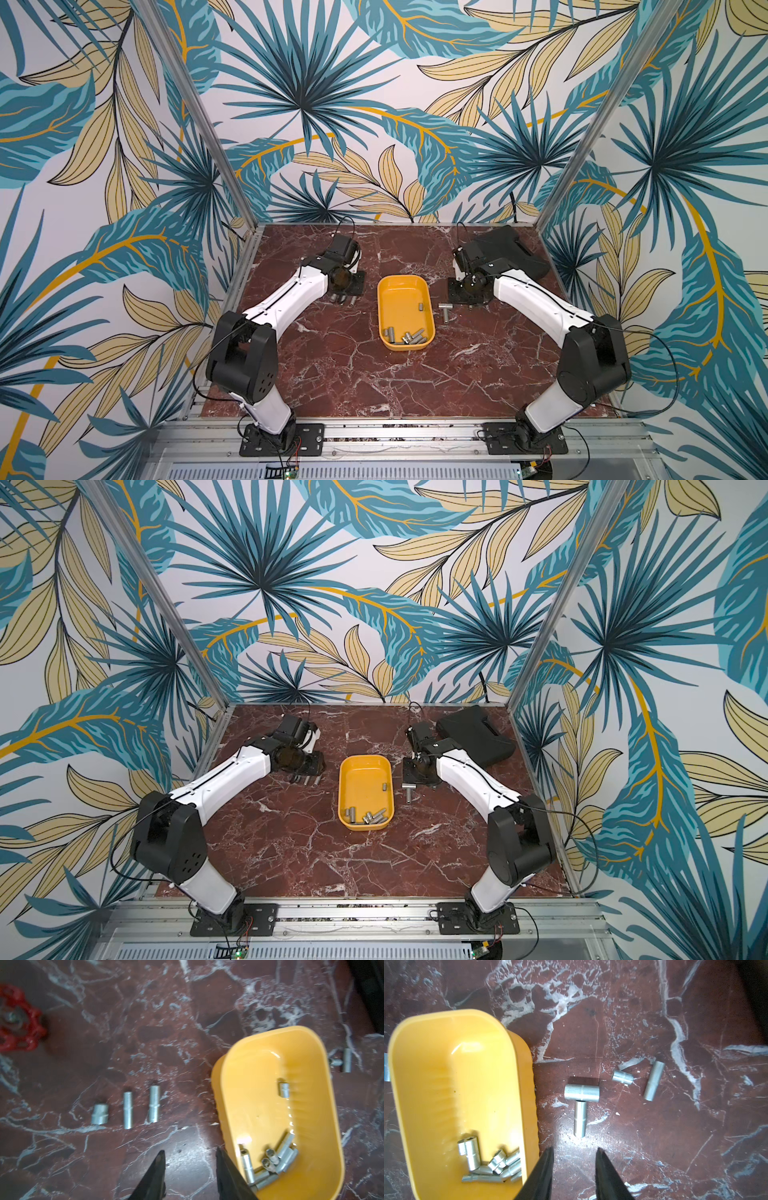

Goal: Take out the socket from the storage box
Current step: Pick up the socket head from the storage box.

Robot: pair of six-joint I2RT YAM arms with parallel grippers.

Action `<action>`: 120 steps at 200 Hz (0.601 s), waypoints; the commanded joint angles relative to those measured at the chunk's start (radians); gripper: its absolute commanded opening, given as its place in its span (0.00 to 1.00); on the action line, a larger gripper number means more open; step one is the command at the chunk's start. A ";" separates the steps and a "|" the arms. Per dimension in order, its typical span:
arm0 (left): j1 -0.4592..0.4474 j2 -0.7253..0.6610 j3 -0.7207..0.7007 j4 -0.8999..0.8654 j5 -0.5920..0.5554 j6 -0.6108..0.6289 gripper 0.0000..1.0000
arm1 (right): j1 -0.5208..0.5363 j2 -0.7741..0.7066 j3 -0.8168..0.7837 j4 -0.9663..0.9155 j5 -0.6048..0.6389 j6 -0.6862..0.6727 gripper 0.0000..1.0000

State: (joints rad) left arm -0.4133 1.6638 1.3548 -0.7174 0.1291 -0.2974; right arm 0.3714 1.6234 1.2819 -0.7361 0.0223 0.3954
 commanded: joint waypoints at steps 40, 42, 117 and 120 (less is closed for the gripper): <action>-0.162 0.150 0.187 -0.021 -0.004 0.024 0.43 | -0.030 -0.051 -0.053 0.014 -0.004 0.021 0.36; -0.167 0.158 0.193 -0.023 -0.005 0.025 0.43 | -0.031 -0.052 -0.056 0.015 -0.006 0.022 0.36; -0.280 0.377 0.358 -0.057 0.008 0.050 0.43 | -0.081 -0.120 -0.151 0.061 -0.028 0.048 0.35; -0.282 0.384 0.363 -0.059 0.010 0.051 0.43 | -0.083 -0.121 -0.155 0.064 -0.030 0.049 0.35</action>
State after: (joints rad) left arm -0.6827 2.0178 1.6321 -0.7578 0.1345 -0.2684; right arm 0.3016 1.5307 1.1645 -0.6991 0.0055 0.4271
